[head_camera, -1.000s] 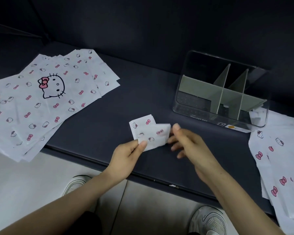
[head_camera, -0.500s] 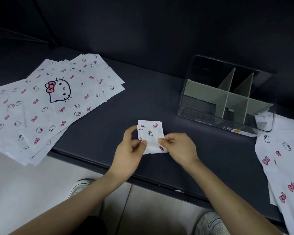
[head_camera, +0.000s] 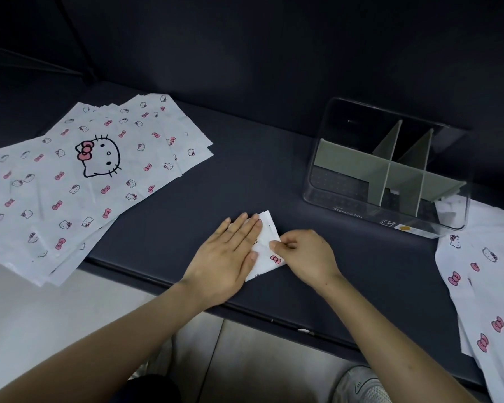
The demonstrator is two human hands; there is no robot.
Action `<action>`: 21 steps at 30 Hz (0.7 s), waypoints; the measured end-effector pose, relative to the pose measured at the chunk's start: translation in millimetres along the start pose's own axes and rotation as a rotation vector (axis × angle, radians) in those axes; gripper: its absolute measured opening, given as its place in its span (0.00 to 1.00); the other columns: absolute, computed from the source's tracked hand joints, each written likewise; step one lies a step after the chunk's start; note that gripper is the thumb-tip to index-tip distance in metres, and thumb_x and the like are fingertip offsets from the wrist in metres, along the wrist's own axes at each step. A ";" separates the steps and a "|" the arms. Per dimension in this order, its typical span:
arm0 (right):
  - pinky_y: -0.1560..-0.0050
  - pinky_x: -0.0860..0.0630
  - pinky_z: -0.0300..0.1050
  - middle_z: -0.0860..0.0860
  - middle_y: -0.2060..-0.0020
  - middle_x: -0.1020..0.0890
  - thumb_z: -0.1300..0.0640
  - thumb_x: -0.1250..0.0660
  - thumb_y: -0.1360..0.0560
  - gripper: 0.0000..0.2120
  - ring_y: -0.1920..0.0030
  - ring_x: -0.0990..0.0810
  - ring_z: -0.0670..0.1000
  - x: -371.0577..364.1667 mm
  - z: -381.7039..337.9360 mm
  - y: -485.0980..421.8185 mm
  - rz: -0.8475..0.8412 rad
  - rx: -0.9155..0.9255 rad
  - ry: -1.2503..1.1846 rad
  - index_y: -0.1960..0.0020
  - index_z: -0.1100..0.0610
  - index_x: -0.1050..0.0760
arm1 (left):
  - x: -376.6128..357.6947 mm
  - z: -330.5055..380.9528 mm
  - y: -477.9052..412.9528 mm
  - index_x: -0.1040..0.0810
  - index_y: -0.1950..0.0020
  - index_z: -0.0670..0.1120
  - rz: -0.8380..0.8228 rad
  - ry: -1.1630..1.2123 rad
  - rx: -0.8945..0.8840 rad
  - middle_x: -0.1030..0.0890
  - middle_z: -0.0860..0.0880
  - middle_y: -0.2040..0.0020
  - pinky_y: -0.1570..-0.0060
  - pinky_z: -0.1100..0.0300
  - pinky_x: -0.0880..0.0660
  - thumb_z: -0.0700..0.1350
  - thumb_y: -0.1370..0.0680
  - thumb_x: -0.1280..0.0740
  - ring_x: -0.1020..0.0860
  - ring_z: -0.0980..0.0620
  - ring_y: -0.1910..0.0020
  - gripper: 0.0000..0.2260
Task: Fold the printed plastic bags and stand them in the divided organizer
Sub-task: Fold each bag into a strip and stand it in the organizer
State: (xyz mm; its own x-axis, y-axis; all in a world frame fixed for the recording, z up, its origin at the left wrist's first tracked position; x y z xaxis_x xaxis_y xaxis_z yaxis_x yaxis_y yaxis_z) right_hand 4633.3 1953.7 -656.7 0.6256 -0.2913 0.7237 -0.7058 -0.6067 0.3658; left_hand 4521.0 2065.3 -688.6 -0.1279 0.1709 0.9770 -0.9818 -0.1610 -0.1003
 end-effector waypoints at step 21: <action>0.33 0.45 0.59 0.52 0.32 0.26 0.47 0.61 0.17 0.29 0.31 0.29 0.53 -30.8 9.1 12.9 0.323 0.300 0.540 0.30 0.60 0.31 | -1.0 -9.8 3.8 0.37 0.25 0.41 0.017 -0.043 -0.005 0.35 0.47 0.26 0.29 0.51 0.45 0.50 0.16 0.56 0.38 0.50 0.26 0.24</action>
State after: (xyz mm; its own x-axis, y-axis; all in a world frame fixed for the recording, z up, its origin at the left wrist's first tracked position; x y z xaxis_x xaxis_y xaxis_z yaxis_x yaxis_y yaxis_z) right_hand 4607.9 1948.2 -679.6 0.0917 -0.1301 0.9873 -0.6579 -0.7522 -0.0380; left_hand 4516.0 2074.1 -691.9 -0.1387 0.1263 0.9822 -0.9802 -0.1592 -0.1180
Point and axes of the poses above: each hand's wrist, its own y-axis away from the middle knuckle, its own x-axis out of the back of the hand, z = x × y, the point moved 4 cm from there along -y, towards the middle knuckle
